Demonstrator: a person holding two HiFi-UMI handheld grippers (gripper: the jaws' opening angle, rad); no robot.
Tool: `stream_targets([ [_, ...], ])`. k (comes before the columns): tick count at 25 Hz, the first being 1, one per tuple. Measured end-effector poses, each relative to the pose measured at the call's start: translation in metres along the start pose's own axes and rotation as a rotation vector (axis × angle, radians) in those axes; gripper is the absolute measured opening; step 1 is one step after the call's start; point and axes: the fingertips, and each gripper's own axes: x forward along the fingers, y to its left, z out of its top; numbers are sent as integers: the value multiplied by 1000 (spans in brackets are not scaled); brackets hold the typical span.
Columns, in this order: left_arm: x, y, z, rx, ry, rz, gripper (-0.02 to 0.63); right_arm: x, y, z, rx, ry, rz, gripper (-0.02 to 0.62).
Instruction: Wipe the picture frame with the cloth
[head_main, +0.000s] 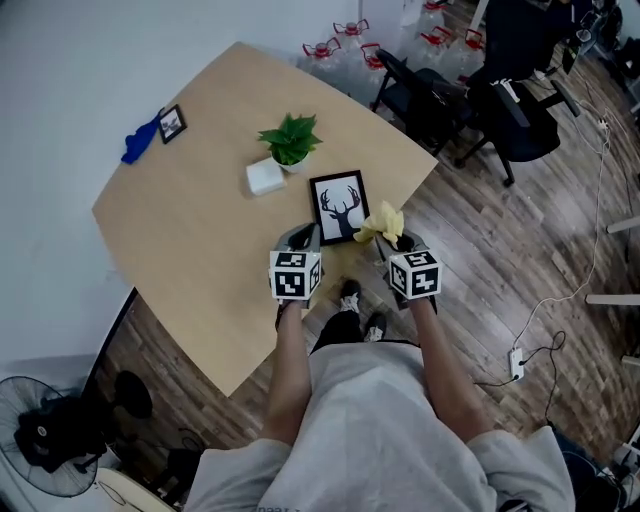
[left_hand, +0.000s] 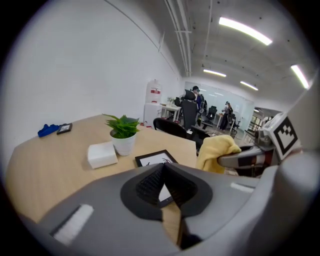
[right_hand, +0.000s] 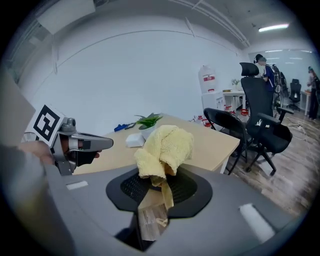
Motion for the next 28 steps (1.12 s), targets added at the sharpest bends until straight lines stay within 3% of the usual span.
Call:
stream_targets([
  [4, -28, -16, -1, -33, -57, 45, 52, -14, 2, -10, 19, -17, 16, 81],
  [10, -55, -35, -6, -10, -110, 71, 52, -31, 13, -18, -6, -29, 43, 81],
  [28, -80, -61, -26, 31, -101, 84, 52, -61, 39, -23, -104, -53, 117, 81],
])
